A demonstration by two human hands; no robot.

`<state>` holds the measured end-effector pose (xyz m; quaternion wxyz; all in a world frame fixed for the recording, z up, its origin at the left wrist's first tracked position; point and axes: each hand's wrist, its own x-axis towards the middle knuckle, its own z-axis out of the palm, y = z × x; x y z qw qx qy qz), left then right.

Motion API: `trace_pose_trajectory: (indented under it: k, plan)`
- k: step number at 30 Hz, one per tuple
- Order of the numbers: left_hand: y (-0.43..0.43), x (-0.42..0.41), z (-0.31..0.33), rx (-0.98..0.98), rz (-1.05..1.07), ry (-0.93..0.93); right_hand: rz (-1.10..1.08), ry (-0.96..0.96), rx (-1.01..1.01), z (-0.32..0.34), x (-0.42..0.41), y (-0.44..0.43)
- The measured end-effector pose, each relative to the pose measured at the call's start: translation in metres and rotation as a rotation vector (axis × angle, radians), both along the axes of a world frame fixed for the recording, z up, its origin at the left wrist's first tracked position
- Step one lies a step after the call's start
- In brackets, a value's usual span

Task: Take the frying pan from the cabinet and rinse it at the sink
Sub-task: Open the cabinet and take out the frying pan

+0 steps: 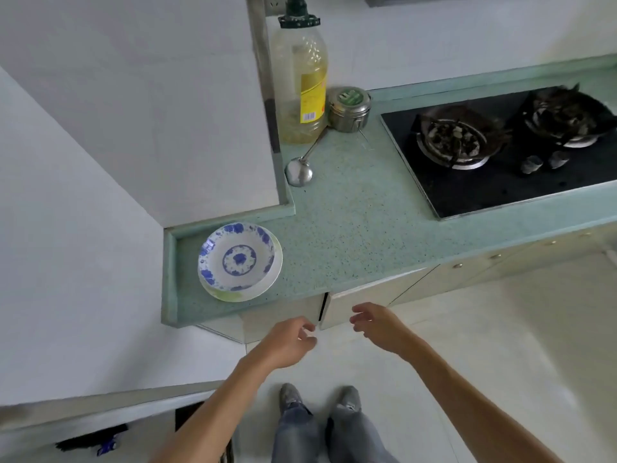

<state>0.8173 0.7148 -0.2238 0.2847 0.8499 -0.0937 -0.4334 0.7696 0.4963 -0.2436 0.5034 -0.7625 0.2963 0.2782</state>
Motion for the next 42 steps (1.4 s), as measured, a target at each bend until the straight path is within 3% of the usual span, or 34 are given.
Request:
trace_pose_trajectory:
  k: [3, 7, 9, 12, 20, 27, 31, 35, 42]
  plan:
    - [-0.015, -0.004, -0.026, -0.143, 0.27, 0.324, -0.407, 0.067, 0.232, -0.03, 0.004, -0.002]
    - [-0.031, 0.01, -0.066, -0.528, 0.99, 0.648, -0.8, -0.001, 0.467, -0.06, 0.024, -0.003]
    - [-0.036, 0.023, -0.086, -0.741, 1.271, 0.681, -0.921, -0.039, 0.571, -0.067, 0.037, -0.001]
    - [-0.049, 0.037, -0.101, -0.862, 1.427, 0.648, -0.971, -0.069, 0.664, -0.078, 0.054, 0.002]
    - [-0.063, 0.031, -0.115, -0.976, 1.479, 0.654, -1.01, -0.078, 0.853, -0.098, 0.049, 0.001]
    - [-0.06, 0.003, -0.111, -0.689, 1.365, 0.528, -0.991, -0.007, 0.845, -0.102, 0.018, -0.008]
    - [-0.05, -0.038, -0.12, -0.461, 1.378, 0.427, -0.755, 0.057, 0.616, -0.099, -0.004, -0.019]
    - [-0.03, -0.076, -0.12, -0.282, 1.218, 0.347, -0.549, 0.119, 0.397, -0.098, -0.03, -0.032]
    - [-0.016, -0.112, -0.109, -0.212, 1.249, 0.216, -0.459, 0.052, 0.142, -0.093, -0.095, -0.053]
